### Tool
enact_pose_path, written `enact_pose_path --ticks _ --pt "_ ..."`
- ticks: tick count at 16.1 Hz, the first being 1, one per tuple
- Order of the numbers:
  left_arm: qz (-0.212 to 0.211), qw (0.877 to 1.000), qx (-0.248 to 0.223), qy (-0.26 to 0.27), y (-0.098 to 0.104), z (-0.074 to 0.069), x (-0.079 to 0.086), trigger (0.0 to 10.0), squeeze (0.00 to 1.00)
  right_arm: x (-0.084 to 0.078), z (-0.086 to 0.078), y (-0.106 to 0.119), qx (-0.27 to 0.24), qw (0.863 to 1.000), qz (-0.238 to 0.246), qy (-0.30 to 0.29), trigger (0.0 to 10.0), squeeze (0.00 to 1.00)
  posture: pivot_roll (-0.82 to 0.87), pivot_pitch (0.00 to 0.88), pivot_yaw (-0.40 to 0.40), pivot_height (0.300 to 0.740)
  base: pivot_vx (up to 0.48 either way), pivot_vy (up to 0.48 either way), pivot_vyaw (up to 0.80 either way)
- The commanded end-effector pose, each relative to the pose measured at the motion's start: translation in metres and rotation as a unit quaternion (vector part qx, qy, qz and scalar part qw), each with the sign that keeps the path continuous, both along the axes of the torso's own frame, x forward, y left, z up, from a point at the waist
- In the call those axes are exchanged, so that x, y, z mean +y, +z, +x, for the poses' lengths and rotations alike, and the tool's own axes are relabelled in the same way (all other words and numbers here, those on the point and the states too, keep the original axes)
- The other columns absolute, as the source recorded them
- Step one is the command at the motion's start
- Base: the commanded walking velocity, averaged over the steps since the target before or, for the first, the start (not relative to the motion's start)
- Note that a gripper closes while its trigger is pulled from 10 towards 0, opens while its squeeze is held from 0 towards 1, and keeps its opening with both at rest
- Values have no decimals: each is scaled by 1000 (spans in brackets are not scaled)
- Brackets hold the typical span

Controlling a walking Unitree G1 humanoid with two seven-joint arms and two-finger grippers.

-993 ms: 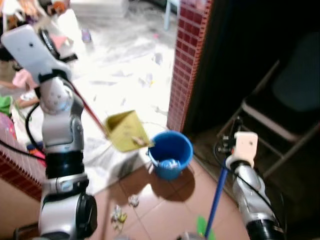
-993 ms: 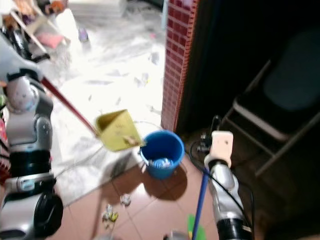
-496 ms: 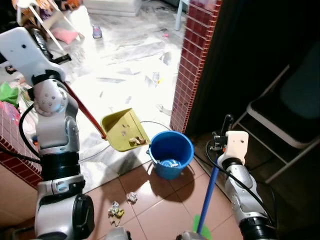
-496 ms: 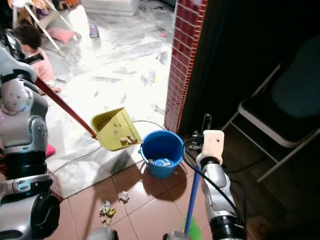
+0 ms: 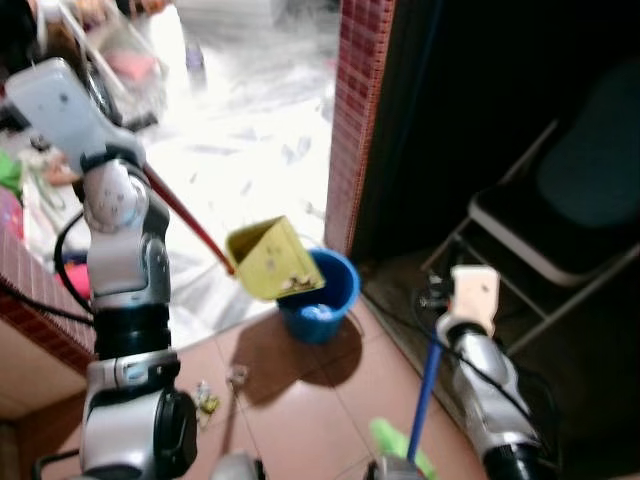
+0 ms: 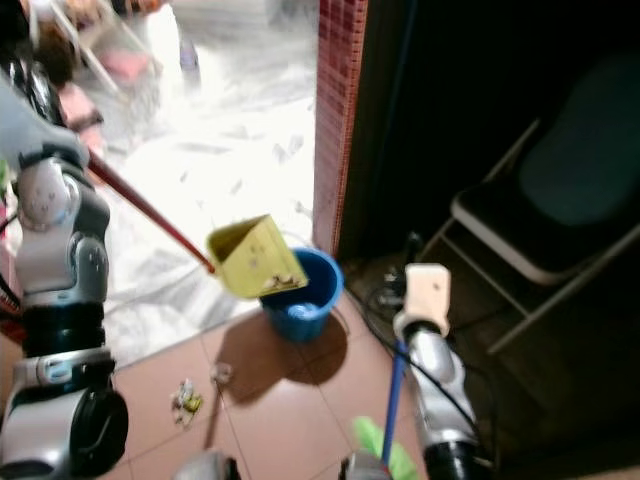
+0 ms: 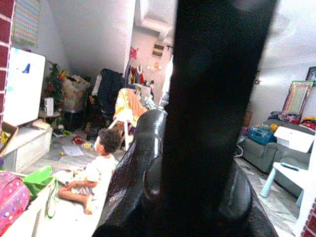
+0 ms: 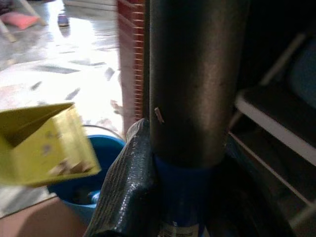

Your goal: Sweep floor

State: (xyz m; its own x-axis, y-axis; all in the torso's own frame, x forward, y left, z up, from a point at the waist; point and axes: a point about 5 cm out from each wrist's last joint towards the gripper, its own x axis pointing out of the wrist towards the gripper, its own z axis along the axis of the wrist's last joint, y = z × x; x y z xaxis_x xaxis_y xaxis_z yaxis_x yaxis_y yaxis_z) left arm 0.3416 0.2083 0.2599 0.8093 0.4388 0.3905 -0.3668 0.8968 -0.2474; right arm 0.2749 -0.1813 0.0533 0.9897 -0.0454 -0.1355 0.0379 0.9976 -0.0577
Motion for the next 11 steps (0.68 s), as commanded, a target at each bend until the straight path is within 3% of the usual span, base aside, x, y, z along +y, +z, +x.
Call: enact_pose_path --ticks 1,6,9,11 --pt "10 999 -53 11 23 -5 2 10000 0 3 4 5 -12 1000 2 1 10000 0 -64 0 20 740 0 0 0" --pt "34 997 -64 20 27 -3 2 10000 0 1 5 8 -16 1000 0 -1 10000 0 -77 0 22 740 0 0 0" --pt "95 991 -99 -5 40 13 -17 10000 0 -3 -8 11 -19 1000 0 -3 10000 0 -134 0 33 740 0 0 0" --pt "98 989 -106 -30 44 25 -33 10000 0 -8 -17 15 -22 1000 0 -9 10000 0 -175 0 48 740 0 0 0"
